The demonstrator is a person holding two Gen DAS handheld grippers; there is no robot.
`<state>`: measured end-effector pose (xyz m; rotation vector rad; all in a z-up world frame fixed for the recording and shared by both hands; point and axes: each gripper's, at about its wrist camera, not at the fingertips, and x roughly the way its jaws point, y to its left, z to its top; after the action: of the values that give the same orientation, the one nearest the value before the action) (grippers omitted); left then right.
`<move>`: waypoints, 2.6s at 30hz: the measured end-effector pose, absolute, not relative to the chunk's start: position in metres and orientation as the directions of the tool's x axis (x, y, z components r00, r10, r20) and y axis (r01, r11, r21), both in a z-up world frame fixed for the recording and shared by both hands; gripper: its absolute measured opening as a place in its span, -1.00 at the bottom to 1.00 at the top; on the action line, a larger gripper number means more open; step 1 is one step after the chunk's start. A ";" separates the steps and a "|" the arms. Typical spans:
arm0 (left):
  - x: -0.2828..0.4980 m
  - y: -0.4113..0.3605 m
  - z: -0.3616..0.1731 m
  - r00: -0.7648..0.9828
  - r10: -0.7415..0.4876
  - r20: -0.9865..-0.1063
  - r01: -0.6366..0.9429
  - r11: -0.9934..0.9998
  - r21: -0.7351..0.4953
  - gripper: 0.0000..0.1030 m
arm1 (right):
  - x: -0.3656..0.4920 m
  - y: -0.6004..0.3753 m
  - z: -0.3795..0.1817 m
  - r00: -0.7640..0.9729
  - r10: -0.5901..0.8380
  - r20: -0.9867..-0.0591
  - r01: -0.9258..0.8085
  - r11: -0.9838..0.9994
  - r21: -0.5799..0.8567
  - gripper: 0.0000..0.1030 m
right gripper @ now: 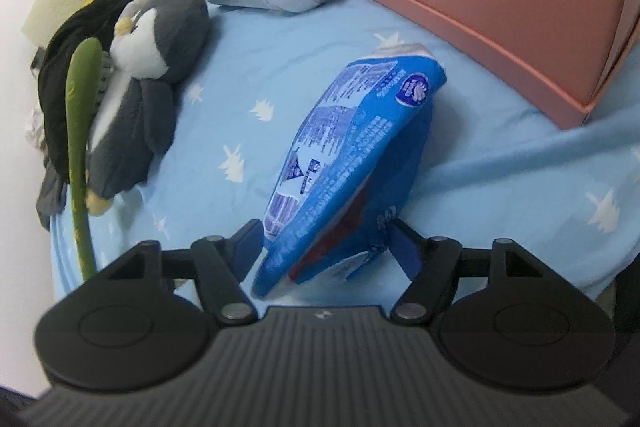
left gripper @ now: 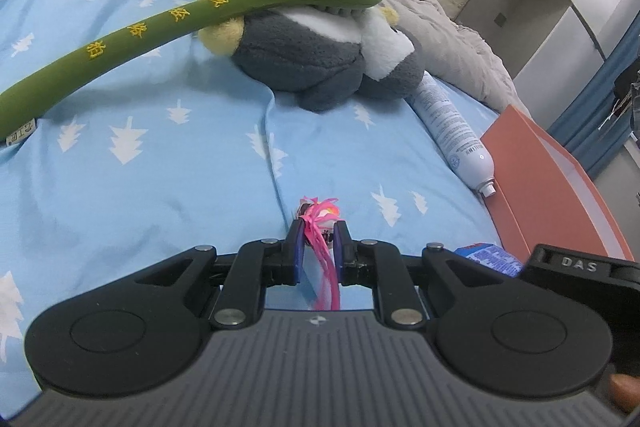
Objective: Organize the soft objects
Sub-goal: 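Carry the pink tassel with the left tool while the right tool carries the blue bag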
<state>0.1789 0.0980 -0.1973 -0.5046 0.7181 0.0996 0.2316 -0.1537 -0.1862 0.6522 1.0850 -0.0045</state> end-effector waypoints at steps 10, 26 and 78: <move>0.176 0.095 -0.196 0.762 -0.083 -0.642 -0.244 0.882 -0.403 -0.66 | 0.236 -0.153 -0.187 0.498 0.329 -0.802 0.223 0.846 0.485 -0.18; 0.175 0.081 -0.188 0.779 -0.109 -0.617 -0.192 0.896 -0.400 -0.66 | 0.237 -0.150 -0.169 0.448 0.343 -0.826 -0.039 0.930 0.365 -0.27; 0.205 -0.082 -0.012 0.789 -0.265 -0.555 0.131 0.954 -0.269 -0.65 | 0.208 -0.243 0.003 0.703 0.311 -0.639 -0.302 0.945 0.128 -0.26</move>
<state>0.2055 -0.0820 -0.0118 -0.2223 0.6278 -0.2148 0.2080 -0.2426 0.0031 0.0144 0.7135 0.3409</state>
